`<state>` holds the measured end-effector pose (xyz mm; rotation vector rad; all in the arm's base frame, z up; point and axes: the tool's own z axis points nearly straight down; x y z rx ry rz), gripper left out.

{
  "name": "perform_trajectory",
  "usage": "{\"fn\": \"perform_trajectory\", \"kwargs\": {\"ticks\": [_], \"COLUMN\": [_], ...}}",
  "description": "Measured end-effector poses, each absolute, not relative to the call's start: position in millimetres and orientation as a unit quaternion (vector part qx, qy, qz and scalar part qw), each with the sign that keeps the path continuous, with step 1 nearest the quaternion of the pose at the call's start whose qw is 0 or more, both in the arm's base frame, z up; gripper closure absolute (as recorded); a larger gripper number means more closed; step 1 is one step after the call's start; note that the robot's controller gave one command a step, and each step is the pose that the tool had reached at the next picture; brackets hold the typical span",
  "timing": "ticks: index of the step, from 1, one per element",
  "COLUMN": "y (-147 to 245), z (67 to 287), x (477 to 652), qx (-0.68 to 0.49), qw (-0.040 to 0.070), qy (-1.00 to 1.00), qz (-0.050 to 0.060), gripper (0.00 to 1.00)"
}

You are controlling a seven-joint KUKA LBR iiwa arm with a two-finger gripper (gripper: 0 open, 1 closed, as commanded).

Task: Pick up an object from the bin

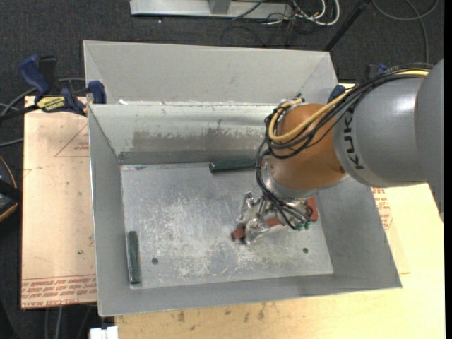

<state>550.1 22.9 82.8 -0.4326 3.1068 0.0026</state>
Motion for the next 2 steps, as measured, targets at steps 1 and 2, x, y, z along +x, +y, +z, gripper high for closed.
{"fn": "perform_trajectory", "kwargs": {"ticks": [1,2], "y": [18.9,23.2], "z": [83.0,277.8], "x": [541.3,548.4], "qx": [-0.172,-0.162], "qw": [0.004,0.0], "qy": [0.985,0.987], "qz": [0.001,0.001], "gripper": [1.0,1.0]}}
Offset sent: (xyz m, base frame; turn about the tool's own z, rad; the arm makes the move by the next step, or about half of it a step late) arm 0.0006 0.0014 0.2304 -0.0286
